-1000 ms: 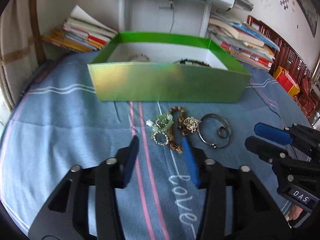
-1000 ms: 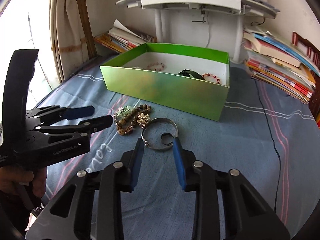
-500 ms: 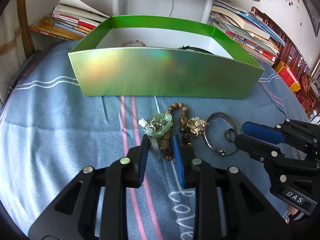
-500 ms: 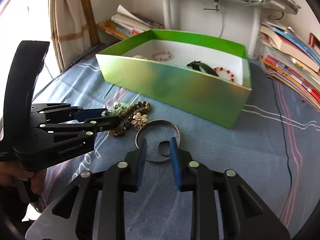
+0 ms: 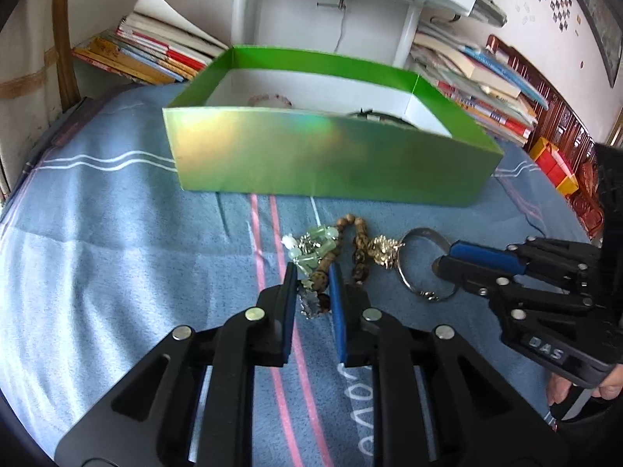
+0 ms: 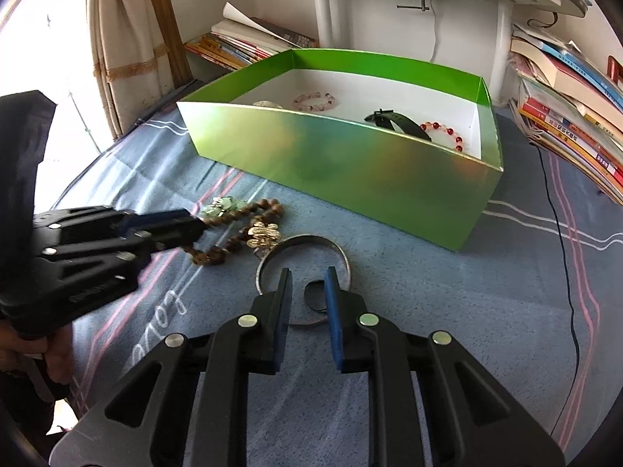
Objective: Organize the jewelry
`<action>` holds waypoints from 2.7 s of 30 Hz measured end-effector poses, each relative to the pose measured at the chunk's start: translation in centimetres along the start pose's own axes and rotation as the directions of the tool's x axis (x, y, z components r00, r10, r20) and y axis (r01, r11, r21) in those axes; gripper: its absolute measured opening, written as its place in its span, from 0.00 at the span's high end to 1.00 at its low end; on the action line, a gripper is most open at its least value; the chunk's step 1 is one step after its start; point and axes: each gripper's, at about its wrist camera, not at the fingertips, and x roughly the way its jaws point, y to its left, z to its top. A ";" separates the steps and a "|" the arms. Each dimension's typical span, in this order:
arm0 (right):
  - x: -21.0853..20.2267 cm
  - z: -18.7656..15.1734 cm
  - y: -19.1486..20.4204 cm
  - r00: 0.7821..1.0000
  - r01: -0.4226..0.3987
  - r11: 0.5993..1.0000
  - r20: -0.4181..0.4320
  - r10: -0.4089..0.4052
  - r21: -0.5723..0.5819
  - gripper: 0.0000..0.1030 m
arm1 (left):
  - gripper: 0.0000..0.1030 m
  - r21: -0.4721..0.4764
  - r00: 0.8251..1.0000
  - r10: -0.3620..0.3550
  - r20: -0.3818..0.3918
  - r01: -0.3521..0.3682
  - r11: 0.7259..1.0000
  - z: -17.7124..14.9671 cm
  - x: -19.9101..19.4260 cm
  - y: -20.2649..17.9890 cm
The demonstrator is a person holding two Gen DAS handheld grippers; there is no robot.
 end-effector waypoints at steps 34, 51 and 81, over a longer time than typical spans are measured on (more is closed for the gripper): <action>-1.0 -0.4 1.5 0.998 0.040 0.999 0.053 -0.040 0.003 1.00 | 0.63 0.043 1.000 0.020 0.009 -0.021 0.999 -2.5 -2.0 2.4; -4.1 -1.0 2.2 0.993 0.016 1.000 0.114 -0.018 0.013 1.00 | 0.80 0.057 0.996 -0.013 0.086 0.008 0.998 -2.7 -5.2 1.9; -10.0 -2.8 5.6 0.941 0.169 0.984 0.306 -0.144 -0.057 0.41 | 0.80 0.049 0.969 -0.046 0.243 0.035 0.998 -8.7 -15.1 -0.9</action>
